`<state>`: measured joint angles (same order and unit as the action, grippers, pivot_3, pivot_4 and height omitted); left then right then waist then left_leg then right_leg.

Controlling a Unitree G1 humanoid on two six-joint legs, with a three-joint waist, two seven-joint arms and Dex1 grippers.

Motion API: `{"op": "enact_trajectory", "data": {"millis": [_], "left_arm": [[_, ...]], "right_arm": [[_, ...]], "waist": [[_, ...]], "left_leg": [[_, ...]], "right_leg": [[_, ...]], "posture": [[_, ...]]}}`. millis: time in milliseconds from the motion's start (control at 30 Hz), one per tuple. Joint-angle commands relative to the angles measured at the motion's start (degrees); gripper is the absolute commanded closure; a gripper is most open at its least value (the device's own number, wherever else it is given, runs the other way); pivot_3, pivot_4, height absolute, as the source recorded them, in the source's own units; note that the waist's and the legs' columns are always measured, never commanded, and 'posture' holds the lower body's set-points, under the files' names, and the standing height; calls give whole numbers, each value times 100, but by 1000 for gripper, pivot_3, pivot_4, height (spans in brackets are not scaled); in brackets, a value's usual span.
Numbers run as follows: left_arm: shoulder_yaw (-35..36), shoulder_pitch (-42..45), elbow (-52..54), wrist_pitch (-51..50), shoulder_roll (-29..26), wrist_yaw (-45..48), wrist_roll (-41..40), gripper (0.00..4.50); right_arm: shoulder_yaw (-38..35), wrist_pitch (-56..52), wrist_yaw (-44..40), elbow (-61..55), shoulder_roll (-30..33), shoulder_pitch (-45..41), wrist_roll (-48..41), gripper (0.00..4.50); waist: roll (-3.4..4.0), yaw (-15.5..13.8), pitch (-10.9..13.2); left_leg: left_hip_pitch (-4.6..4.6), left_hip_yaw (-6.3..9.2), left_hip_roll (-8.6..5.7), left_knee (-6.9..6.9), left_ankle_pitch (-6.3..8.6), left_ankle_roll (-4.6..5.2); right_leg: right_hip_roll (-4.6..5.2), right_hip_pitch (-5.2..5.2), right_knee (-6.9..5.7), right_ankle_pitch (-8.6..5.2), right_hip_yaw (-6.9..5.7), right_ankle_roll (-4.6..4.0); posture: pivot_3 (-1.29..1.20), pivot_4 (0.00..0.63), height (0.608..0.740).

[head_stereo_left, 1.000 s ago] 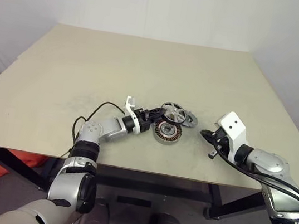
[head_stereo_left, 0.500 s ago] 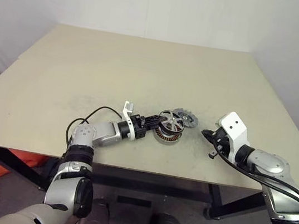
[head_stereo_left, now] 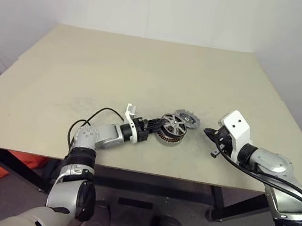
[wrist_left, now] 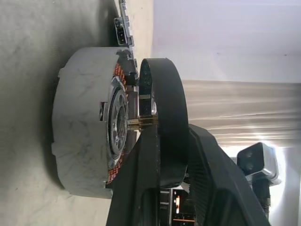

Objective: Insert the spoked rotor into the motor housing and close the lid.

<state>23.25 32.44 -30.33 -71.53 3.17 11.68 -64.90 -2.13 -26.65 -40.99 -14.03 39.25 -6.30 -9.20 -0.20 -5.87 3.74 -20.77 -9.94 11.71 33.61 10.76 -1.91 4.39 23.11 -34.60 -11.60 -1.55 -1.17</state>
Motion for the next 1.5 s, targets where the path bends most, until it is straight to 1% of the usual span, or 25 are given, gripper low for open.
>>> {"op": "enact_trajectory", "data": {"millis": [33, 133, 233, 367, 733, 867, 967, 1067, 1233, 1400, 1467, 1500], "left_arm": [[-7, 86, 157, -13, -7, 105, 39, 3743], [-57, 80, 204, -5, -21, 177, 102, 3743], [-61, 69, 255, 33, -19, 194, 162, 3071], [-1, 52, 257, 114, -26, 107, 223, 1732], [169, -87, 833, 69, -291, 194, 42, 1732], [55, -263, 1143, 119, -400, 297, 171, 1732], [-99, -379, 1373, 312, -493, 432, 357, 1732], [-355, -460, 1588, 722, -636, 632, 726, 1732], [-920, -546, 1757, 1726, -897, 883, 1683, 1732], [-954, -637, 1733, 1984, -913, 946, 1894, 1732], [-963, -713, 1756, 2046, -910, 948, 1974, 1732], [-957, -743, 1771, 2075, -904, 943, 1999, 1732]], "right_arm": [[-141, 70, 63, -106, 22, -155, -34, 4500], [-127, 73, 75, -108, 17, -179, -31, 4500], [-115, 93, 73, -88, 20, -199, -26, 4500], [-96, 130, 61, -57, 12, -242, -38, 4500], [-61, 223, -5, 92, -53, -456, -90, 4500], [-86, 141, -71, 5, -247, -626, -334, 4500], [26, 127, -70, 20, -369, -709, -362, 4500], [207, 141, -56, 52, -550, -792, -339, 4500], [495, 280, 288, 441, -1109, -1186, -118, 4500], [662, 307, 277, 762, -1404, -1514, -117, 4500], [760, 290, 278, 956, -1550, -1589, -121, 4500], [800, 261, 281, 1042, -1622, -1592, -131, 4500]], "waist": [[0, 0, 0], [0, 1, 0], [0, 1, 0], [1, 1, -1], [2, 23, -1], [3, 25, -2], [3, 24, -2], [3, 27, -2], [4, 47, -3], [5, 35, -3], [5, 40, -3], [5, 39, -3]], "left_leg": [[0, 0, 0, 0, 0, 0], [0, 0, 0, 0, 0, 0], [0, 0, 0, 0, 0, 0], [0, 0, 0, -1, 0, 0], [0, 0, 2, -3, 1, 2], [1, 0, 4, -3, 2, 3], [0, 0, 5, -3, 2, 3], [0, 1, 7, -3, 2, 3], [6, 1, 8, -8, 0, 0], [0, 1, 7, -9, 0, -1], [2, 1, 7, -16, 0, -1], [1, 1, 6, -20, 0, -2]], "right_leg": [[0, 0, 0, 0, 0, 0], [0, 0, 0, 0, 0, 0], [0, 0, 0, 0, 0, 0], [0, -1, 1, 0, -1, 0], [0, -2, 4, 0, -2, 0], [0, -1, 4, 0, -2, 0], [1, -2, 4, 0, -2, 0], [0, -1, 3, 0, -2, -1], [-1, -1, 2, 0, 0, 0], [2, -1, 2, 2, 0, -3], [1, -1, 3, 19, 1, -33], [1, 1, 3, 19, 0, -34]], "posture": [[0, 0, 740], [0, 0, 740], [0, 0, 740], [0, 0, 740], [0, 0, 740], [0, 0, 740], [0, 0, 740], [0, 0, 740], [0, 0, 740], [0, 0, 740], [0, 0, 740], [0, 0, 740]]}}
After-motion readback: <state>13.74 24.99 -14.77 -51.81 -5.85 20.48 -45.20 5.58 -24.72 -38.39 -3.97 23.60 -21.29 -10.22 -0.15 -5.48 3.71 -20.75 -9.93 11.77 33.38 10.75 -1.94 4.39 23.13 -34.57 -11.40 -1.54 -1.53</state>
